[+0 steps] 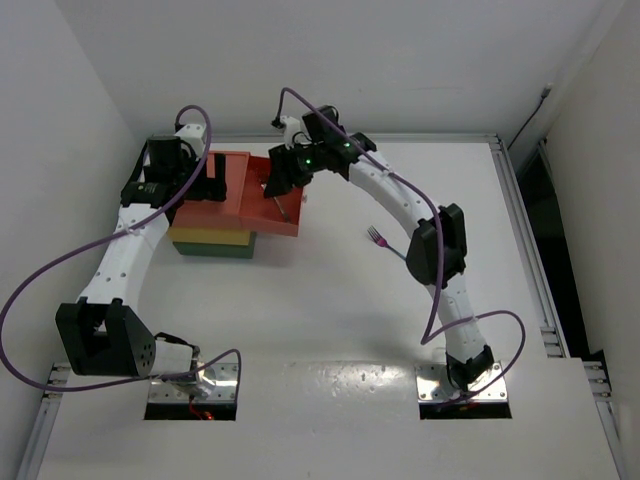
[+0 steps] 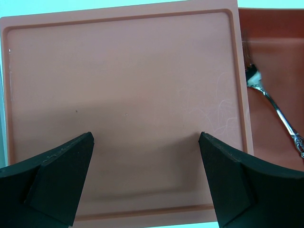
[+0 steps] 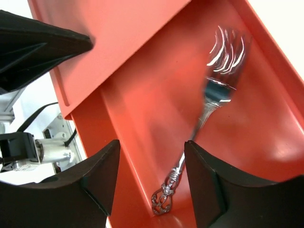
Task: Sort the eating utensils into containers
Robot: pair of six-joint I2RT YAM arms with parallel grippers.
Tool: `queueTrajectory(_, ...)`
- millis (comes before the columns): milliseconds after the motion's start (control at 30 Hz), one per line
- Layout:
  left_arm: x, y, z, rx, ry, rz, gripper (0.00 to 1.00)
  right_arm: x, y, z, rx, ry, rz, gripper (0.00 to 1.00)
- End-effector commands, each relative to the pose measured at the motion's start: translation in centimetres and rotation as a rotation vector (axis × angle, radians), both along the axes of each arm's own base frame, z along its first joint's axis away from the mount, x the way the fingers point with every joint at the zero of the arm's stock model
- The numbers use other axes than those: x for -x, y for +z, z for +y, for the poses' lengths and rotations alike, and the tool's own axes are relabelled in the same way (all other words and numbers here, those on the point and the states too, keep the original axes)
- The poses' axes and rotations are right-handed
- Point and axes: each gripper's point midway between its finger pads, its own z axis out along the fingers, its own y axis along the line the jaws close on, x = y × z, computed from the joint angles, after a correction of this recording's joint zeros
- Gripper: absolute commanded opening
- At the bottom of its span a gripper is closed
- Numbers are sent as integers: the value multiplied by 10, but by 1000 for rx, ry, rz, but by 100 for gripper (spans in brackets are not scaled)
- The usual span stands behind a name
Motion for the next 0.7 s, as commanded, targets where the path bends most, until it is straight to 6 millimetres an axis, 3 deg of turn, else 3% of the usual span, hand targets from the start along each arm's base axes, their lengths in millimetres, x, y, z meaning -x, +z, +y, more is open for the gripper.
queueTrajectory(0,22,-46,-2,28,11,179,100,0,53,3,-67,-3,-96,57)
queueTrajectory(33,22,-43,-2,28,11,170,100,-3,87,1,-124,-6,-155,57)
queueTrajectory(133,22,-42,-2,28,11,170,100,-4,153,-12,-185,-41,-304,53)
queueTrajectory(200,24,-43,0,22,18,170,100,-9,167,-31,-132,-72,-403,45)
queueTrajectory(233,24,-43,0,22,18,170,100,-12,148,-49,-64,-89,-381,41)
queueTrajectory(267,25,-39,0,15,12,157,100,-9,154,-66,-13,-82,-454,37)
queueTrajectory(300,25,-39,0,15,12,157,100,-10,120,-86,73,-79,-416,30)
queueTrajectory(333,25,-39,0,15,12,157,100,-7,104,-101,131,-71,-415,28)
queueTrajectory(433,27,-43,-1,22,4,167,100,10,51,-161,332,-58,-400,28)
queueTrajectory(467,27,-43,-1,22,4,168,100,18,19,-184,431,-38,-370,28)
queueTrajectory(533,30,-43,-1,22,4,167,100,27,-3,-215,533,-37,-332,31)
queueTrajectory(567,28,-42,-1,22,4,158,100,38,-26,-235,613,-24,-290,33)
queueTrajectory(667,28,-42,-1,22,4,158,100,56,-69,-273,755,-17,-181,34)
